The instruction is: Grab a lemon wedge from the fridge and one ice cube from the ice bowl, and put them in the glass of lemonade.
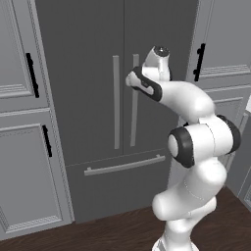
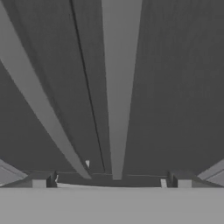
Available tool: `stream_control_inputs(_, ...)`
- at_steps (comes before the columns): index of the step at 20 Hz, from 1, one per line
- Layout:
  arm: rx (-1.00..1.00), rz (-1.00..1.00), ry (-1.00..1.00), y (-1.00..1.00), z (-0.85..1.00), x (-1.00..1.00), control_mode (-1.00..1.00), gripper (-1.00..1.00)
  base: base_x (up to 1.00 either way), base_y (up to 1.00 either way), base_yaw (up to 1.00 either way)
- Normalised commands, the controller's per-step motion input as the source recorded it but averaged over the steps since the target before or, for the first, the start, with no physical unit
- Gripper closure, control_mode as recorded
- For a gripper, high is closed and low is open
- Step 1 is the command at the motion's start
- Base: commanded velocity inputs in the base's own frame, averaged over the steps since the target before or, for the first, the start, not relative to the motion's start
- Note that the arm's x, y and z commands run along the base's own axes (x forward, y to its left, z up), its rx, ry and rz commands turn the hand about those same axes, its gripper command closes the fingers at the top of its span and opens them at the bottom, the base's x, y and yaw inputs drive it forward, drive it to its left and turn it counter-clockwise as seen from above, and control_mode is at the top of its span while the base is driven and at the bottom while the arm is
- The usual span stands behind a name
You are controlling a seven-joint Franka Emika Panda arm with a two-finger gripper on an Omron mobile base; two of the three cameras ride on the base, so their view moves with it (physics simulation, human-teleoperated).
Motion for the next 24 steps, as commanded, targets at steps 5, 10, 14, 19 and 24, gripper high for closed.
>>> stream_control_inputs(5,0.00,0.00,-0.08,0.00,-0.25,0.43,-1.00,-1.00,0.00,0.00,0.00)
stream_control_inputs(10,0.00,0.00,-0.09,0.00,-0.04,0.64,-1.00,-1.00,0.00,0.00,0.00)
stream_control_inputs(14,-0.01,0.00,-0.01,0.01,-0.16,0.57,-1.00,-1.00,0.00,0.00,0.00)
stream_control_inputs(19,-0.01,0.00,0.02,0.03,-0.04,0.56,-1.00,-1.00,0.00,0.00,0.00)
stream_control_inputs(24,0.00,0.00,0.00,0.10,0.00,0.39,-1.00,-1.00,0.00,0.00,0.00)
